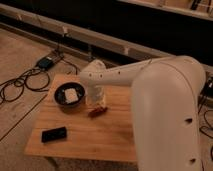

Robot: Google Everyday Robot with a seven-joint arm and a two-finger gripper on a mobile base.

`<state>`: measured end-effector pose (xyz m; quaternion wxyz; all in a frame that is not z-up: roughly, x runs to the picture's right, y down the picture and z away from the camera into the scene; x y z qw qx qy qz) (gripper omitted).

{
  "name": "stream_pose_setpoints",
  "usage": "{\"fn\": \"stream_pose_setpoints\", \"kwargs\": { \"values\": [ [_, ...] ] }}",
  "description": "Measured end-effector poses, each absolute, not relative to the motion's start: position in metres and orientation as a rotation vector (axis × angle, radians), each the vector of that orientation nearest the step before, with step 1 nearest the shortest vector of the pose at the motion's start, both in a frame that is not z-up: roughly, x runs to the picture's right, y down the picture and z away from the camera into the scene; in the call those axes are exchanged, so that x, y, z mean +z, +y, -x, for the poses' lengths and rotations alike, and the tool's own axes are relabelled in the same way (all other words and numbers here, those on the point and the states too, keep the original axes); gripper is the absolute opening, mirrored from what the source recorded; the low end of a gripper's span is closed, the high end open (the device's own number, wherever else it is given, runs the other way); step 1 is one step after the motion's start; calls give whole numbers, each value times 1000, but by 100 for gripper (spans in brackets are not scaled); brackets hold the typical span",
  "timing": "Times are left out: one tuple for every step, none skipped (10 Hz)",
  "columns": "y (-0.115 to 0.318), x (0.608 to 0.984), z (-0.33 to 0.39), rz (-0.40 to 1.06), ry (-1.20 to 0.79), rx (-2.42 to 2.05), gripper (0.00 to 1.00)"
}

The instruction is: Place the pepper in the ceramic cup

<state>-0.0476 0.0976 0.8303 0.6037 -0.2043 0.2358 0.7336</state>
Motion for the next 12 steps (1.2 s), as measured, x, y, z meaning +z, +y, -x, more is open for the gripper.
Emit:
{"fn": "stream_pose_setpoints", "kwargs": {
  "values": [
    [102, 836, 42, 473, 551, 1706, 65],
    [109, 842, 37, 477, 558, 1715, 65],
    [117, 848, 30, 482, 572, 1722, 65],
    [122, 853, 27, 489, 582, 1729, 65],
    [126, 857, 25, 496, 590, 1737, 65],
    [130, 864, 23, 501, 602, 1753, 65],
    [133, 871, 19, 496, 623, 1785, 65],
    [134, 876, 17, 488, 641, 1813, 65],
    [135, 880, 16, 481, 654, 1833, 65],
    [134, 884, 14, 470, 671, 1857, 65],
    [133, 886, 12, 455, 694, 1873, 65],
    [134, 888, 12, 446, 712, 1882, 65]
  ]
}}
